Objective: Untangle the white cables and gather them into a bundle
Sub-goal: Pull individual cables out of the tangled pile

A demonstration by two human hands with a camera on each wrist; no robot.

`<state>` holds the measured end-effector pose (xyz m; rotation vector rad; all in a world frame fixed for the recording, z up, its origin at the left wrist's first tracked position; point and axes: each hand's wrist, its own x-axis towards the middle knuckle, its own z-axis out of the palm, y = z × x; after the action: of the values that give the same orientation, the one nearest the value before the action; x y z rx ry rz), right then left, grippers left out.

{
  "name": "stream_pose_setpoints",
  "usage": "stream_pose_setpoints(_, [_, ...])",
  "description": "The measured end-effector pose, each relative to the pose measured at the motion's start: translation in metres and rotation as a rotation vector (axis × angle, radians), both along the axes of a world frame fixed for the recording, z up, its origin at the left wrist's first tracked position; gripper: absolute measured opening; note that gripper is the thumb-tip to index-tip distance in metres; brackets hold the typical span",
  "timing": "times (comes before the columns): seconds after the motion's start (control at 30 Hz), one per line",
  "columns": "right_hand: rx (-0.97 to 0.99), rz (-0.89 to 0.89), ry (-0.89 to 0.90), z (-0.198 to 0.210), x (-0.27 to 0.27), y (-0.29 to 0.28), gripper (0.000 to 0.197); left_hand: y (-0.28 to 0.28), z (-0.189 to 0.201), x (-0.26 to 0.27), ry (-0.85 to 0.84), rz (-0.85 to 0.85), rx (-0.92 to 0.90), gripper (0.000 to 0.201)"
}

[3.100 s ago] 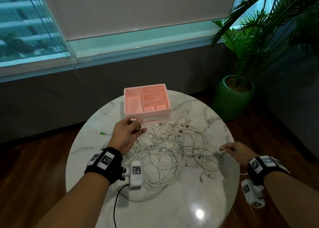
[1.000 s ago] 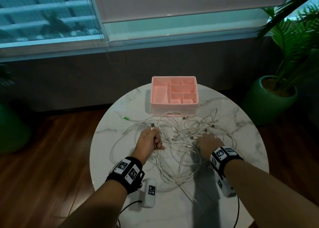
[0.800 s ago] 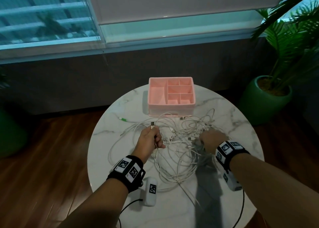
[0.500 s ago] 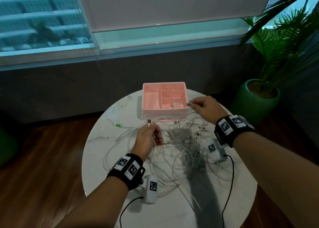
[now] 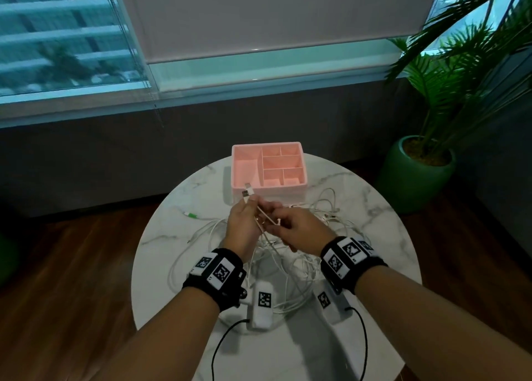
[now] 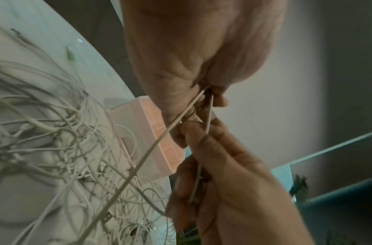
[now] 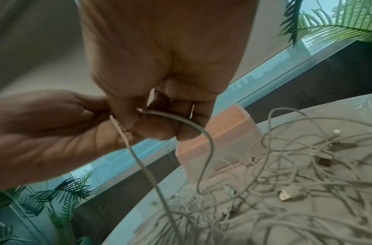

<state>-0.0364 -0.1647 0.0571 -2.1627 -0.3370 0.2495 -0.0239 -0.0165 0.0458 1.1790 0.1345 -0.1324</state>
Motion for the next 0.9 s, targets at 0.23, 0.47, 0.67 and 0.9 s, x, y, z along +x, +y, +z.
stream_pose_setpoints(0.23, [-0.506, -0.153, -0.007, -0.058, 0.008, -0.050, 0.008, 0.034, 0.001, 0.005, 0.042, 0.228, -0.136, 0.034])
stream_pose_setpoints(0.47, [-0.510, -0.522, 0.073, -0.078, 0.019, -0.089, 0.024, 0.061, 0.002, 0.006, -0.048, 0.135, 0.092, 0.029])
stream_pose_setpoints(0.67, [0.162, -0.468, -0.081, 0.001, 0.033, -0.041, 0.030, 0.041, -0.005, 0.000, 0.008, 0.044, 0.248, 0.028])
stream_pose_setpoints(0.9, [0.426, -0.050, -0.009, 0.049, -0.007, 0.018, 0.026, 0.026, 0.004, 0.000, 0.139, 0.023, 0.142, 0.035])
